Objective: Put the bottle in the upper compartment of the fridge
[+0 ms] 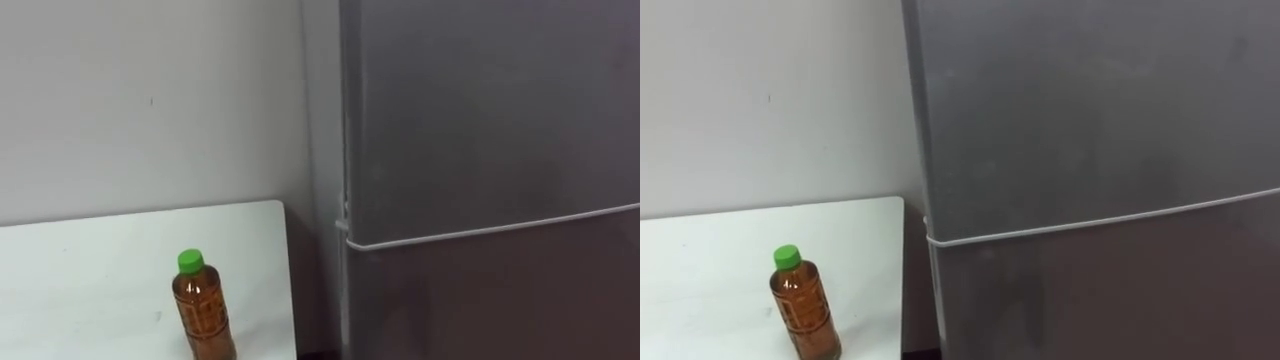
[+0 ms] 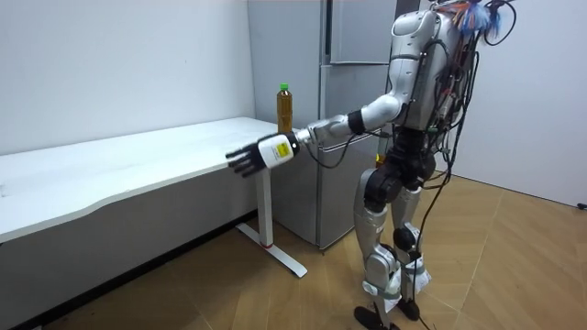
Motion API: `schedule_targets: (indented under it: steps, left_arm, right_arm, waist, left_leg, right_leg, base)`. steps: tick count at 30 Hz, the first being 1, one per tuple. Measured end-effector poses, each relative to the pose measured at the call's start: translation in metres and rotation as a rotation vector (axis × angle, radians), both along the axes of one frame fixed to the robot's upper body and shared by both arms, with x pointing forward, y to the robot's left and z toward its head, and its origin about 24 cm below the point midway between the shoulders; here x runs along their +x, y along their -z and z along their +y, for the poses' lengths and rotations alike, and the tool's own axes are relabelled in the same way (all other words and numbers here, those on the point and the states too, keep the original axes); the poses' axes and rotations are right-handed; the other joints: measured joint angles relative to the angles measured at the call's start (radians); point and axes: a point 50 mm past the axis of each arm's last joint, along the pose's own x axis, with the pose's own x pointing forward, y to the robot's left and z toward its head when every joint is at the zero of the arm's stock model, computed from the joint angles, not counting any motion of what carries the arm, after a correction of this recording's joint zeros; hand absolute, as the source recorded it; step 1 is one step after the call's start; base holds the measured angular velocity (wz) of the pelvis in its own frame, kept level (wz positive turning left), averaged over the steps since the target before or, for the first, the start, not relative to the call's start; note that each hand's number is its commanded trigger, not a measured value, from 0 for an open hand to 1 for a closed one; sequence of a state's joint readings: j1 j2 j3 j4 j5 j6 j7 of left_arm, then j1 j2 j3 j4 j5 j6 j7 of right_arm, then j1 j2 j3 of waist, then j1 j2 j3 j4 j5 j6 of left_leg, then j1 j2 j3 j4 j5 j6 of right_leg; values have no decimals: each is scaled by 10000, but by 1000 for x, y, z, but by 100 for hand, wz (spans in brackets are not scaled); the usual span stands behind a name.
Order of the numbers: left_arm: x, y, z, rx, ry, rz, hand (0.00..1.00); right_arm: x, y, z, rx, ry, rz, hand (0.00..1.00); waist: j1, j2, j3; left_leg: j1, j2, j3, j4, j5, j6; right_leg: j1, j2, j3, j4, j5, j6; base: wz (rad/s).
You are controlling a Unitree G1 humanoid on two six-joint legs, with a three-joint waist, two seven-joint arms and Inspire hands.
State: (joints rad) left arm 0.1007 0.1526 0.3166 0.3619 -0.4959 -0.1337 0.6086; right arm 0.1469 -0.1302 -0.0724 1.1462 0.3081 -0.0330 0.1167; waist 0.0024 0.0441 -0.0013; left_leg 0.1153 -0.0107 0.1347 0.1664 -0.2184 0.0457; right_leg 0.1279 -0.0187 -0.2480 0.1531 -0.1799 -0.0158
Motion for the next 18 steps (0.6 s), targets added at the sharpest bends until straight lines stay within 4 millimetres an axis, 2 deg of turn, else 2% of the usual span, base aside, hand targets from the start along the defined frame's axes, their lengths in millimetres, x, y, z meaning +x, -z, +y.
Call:
schedule_targets:
  steps: [5,8,14,18]
  left_arm:
    - [21,-53,-2,1155,537,-2083,0]
    - [30,-72,-4,1462,767,-2879,0]
    - [35,-102,-12,1929,1243,-4131,0]
    - [40,-114,-22,2516,2035,-4479,0]
  right_arm:
    - [-7,1,2,103,53,143,0]
    - [-10,2,4,104,92,257,0]
    - [-8,1,4,73,78,181,0]
    - [-6,1,5,110,-44,120,0]
  waist:
    - [-1,-21,4]
    - [-64,-5,14]
    - [-288,10,10]
    - [-373,-41,12]
  left_leg:
    - [-18,-27,-27,18,-11,18]
    - [-27,-27,-57,97,-11,20]
    - [-170,-20,-79,175,-11,20]
    - [-175,-22,-79,180,-11,20]
  right_leg:
    - [76,-22,22,-17,-10,6]
    - [78,-21,12,-19,-9,6]
    - [-25,-17,5,-10,-8,2]
    - [-23,-18,-7,-20,-8,3]
  base:
    - [0]
    - [4]
    - [0]
    - [0]
